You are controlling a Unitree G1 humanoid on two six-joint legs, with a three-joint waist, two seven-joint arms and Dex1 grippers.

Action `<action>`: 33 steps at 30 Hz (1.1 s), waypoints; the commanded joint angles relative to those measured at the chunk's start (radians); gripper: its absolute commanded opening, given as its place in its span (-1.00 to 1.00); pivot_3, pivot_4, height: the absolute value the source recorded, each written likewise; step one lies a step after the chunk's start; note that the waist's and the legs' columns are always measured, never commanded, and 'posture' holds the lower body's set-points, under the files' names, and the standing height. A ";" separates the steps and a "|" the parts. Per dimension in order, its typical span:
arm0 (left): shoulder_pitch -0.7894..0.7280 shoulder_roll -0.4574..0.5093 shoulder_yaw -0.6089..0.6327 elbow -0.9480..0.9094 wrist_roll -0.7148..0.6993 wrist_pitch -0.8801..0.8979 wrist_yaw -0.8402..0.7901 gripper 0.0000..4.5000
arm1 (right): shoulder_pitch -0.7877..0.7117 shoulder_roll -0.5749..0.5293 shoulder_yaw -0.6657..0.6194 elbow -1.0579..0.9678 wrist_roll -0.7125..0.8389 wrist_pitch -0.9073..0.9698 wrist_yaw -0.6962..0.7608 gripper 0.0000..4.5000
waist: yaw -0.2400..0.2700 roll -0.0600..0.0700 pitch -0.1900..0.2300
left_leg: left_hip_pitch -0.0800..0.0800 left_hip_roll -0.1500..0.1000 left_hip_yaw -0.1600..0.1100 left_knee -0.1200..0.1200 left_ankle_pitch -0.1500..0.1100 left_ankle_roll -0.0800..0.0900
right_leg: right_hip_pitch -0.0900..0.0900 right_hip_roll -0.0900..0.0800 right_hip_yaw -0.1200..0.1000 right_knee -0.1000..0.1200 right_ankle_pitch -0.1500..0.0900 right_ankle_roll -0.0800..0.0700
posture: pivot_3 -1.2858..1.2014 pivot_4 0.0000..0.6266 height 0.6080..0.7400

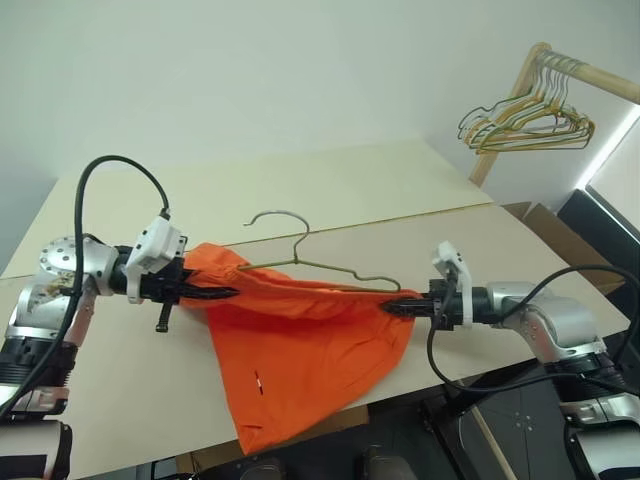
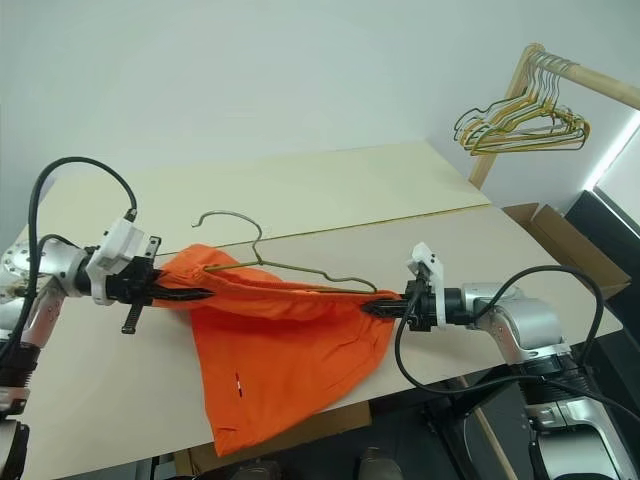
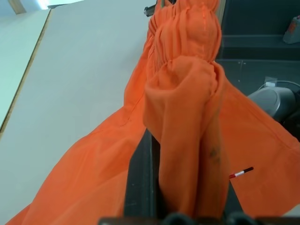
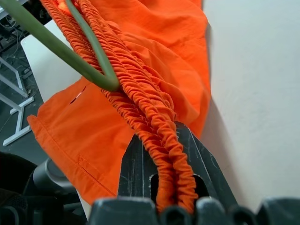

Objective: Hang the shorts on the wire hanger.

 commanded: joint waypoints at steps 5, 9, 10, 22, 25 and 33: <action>-0.003 0.057 0.067 0.056 0.014 -0.004 -0.002 -1.00 | 0.001 -0.087 -0.057 0.082 -0.084 -0.007 -0.045 -0.98 | -0.002 0.000 0.000 | 0.000 0.000 0.000 0.000 0.000 0.000 | 0.000 0.000 0.000 0.000 0.000 0.000 | 0.05 -1.00 1.00; 0.041 0.109 0.043 0.024 -0.005 -0.036 -0.043 -1.00 | -0.012 -0.075 -0.046 0.106 -0.109 -0.016 -0.068 -0.98 | -0.003 0.000 0.000 | 0.000 0.000 0.000 0.000 0.000 0.000 | 0.000 0.000 0.000 0.000 0.000 0.000 | 0.06 -1.00 1.00; 0.060 0.126 0.027 0.029 0.010 -0.080 -0.047 -1.00 | -0.019 -0.072 -0.044 0.110 -0.109 -0.016 -0.071 -0.98 | -0.004 0.000 0.000 | 0.000 0.000 0.000 0.000 0.000 0.000 | 0.000 0.000 0.000 0.000 0.000 0.000 | 0.06 -1.00 1.00; 0.021 0.096 0.001 0.166 0.146 -0.175 0.106 -1.00 | -0.012 -0.103 -0.048 0.082 -0.081 -0.019 -0.048 -0.98 | 0.008 0.000 0.000 | 0.000 0.000 0.001 0.000 0.000 0.000 | 0.000 0.000 0.000 0.000 0.000 0.000 | 0.05 -1.00 1.00; -0.015 0.067 -0.007 0.213 0.181 -0.192 0.174 -1.00 | -0.004 -0.121 -0.053 0.067 -0.077 -0.027 -0.034 -0.98 | 0.013 0.000 0.000 | 0.000 0.000 0.001 0.000 0.000 0.000 | 0.000 0.000 0.000 0.000 0.000 0.000 | 0.05 -1.00 1.00; 0.000 0.109 -0.065 0.251 0.218 -0.297 0.035 -1.00 | -0.001 -0.156 -0.059 -0.002 -0.064 -0.046 -0.001 -0.98 | 0.008 0.000 0.000 | 0.000 0.000 0.002 0.000 0.000 0.000 | -0.001 0.000 0.000 0.000 0.000 0.000 | 0.03 -1.00 1.00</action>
